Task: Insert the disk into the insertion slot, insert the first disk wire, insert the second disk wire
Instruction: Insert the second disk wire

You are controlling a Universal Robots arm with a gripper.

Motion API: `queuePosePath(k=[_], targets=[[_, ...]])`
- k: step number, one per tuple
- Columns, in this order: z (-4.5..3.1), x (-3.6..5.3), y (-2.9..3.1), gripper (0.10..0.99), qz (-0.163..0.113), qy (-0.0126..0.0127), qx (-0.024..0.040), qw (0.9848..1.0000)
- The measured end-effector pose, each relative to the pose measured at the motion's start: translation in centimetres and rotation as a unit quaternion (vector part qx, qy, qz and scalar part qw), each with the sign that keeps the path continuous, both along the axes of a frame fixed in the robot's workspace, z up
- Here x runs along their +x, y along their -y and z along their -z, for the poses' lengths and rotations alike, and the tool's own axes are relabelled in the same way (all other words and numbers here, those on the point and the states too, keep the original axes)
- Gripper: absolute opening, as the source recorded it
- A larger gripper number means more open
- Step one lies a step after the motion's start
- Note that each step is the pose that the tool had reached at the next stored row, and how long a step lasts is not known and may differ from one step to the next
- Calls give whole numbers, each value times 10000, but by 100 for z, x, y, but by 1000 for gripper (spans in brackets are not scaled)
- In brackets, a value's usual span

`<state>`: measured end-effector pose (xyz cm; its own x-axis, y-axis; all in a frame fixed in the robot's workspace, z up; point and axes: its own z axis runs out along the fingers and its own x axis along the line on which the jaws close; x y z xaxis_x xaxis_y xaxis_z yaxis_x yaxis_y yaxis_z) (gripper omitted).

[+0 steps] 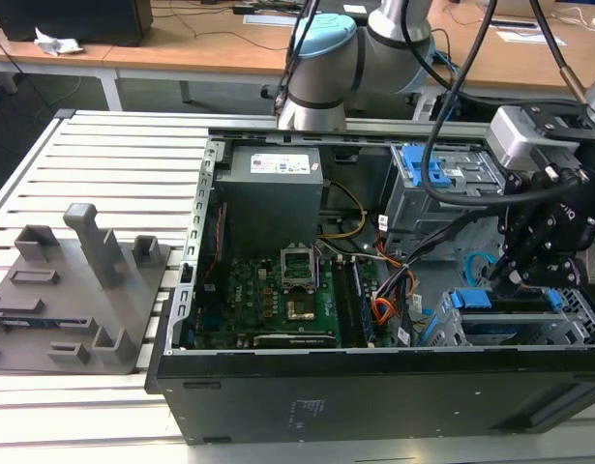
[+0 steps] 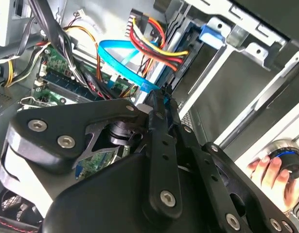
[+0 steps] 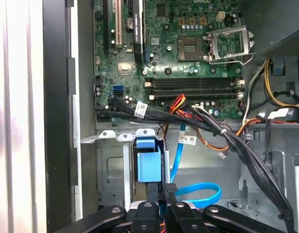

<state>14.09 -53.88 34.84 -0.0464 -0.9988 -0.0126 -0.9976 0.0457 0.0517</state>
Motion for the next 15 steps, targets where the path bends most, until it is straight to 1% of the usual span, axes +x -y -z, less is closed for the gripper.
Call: queuePosePath(k=[4,9,12,15], targets=[[20,64,0,161,0,-9,0,10000],[66,73,4,161,0,-14,-1,10000],[77,77,6,161,0,-15,-1,10000],[107,80,21,161,0,-16,-3,10000]])
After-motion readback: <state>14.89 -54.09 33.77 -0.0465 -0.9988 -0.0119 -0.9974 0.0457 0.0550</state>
